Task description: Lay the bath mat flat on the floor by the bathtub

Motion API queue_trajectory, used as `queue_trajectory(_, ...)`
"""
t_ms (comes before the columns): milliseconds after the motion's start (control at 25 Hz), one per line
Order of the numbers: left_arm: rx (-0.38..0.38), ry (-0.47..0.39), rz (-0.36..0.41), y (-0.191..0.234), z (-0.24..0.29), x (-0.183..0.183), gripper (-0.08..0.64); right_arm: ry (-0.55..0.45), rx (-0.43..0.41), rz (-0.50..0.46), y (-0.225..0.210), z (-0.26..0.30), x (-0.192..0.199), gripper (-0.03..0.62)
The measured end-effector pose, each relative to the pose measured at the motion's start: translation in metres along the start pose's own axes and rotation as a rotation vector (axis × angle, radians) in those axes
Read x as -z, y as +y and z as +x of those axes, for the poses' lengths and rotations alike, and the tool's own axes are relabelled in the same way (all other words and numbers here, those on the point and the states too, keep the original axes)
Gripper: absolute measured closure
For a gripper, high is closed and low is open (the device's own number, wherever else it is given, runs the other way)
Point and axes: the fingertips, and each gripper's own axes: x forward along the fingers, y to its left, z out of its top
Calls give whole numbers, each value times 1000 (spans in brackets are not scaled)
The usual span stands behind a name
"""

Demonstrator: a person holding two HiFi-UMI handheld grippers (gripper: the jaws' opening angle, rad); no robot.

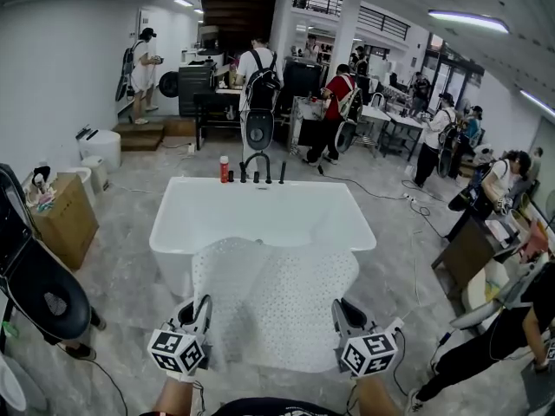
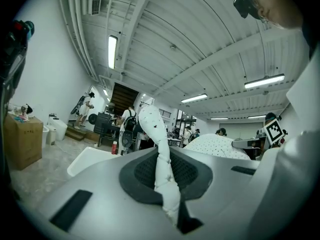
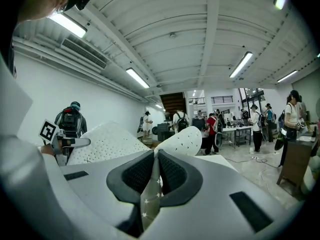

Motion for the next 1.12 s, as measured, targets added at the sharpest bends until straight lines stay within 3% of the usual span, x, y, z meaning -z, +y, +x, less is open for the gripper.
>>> queue_trajectory(600,-42,2,-69,41,-19,10,531,63,-24,-43,35,23,4,541)
queue_trajectory(1120,-35,33,-65,34,-18,24,531,88,-25,-38,29,23,15,540)
